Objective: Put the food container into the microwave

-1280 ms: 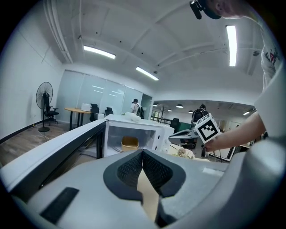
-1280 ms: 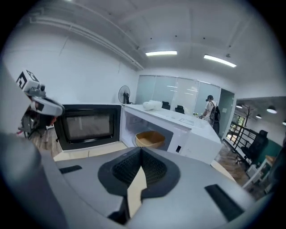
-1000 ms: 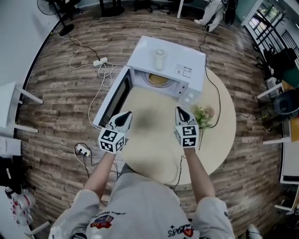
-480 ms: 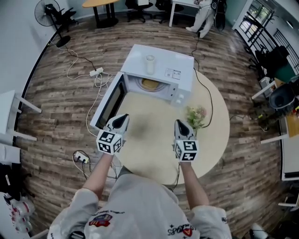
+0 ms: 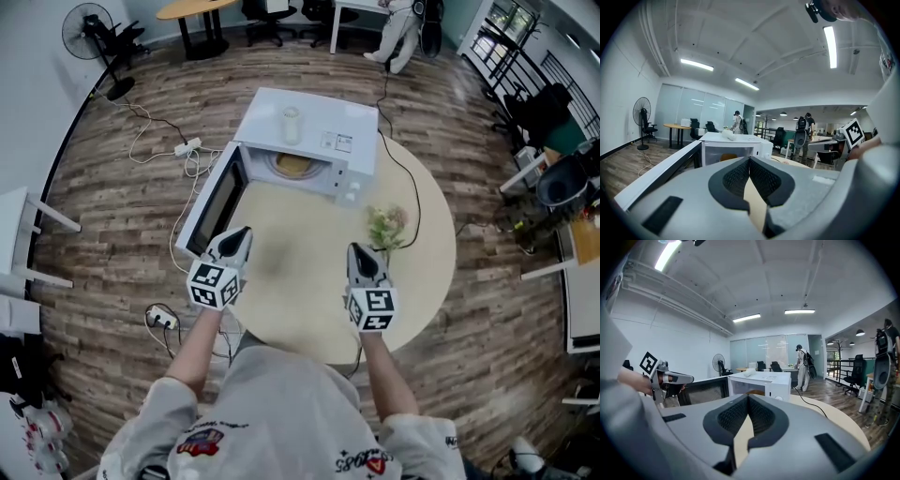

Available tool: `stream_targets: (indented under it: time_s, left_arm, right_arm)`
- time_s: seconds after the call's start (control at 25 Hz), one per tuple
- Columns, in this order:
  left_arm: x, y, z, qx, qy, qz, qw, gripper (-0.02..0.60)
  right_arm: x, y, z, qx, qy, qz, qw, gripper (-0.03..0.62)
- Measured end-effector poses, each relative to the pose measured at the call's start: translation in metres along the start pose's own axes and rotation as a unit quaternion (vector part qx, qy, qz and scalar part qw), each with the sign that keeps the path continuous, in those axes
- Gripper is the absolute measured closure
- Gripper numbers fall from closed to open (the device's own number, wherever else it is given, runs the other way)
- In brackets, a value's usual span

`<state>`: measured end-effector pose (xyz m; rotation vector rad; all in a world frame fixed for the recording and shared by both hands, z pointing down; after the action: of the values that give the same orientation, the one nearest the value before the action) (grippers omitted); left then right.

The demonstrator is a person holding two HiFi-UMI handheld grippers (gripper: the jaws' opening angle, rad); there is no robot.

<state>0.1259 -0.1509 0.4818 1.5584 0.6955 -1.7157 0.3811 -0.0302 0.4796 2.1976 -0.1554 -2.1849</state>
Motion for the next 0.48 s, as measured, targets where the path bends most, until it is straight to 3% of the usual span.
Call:
stream_targets:
  time_s: [0.48]
  left_arm:
    - [-0.0043,-0.0017,-0.01,0.001,-0.004,-0.002,1.0,0.577]
  right_arm:
    - [-0.0032,-0.0039,0.0034,0.005,0.002,0.0,1.0,0.591]
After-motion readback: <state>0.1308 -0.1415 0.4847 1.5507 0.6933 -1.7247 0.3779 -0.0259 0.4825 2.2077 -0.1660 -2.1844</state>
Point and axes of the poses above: the fingertips, and each gripper's own axes: y forward along the fingers, z to its left, x out of its top, the point moved 4 cm from there along -y, backward along the fingers, and after that the axes turned 8 degrees about -z, right-handed, at the moved point
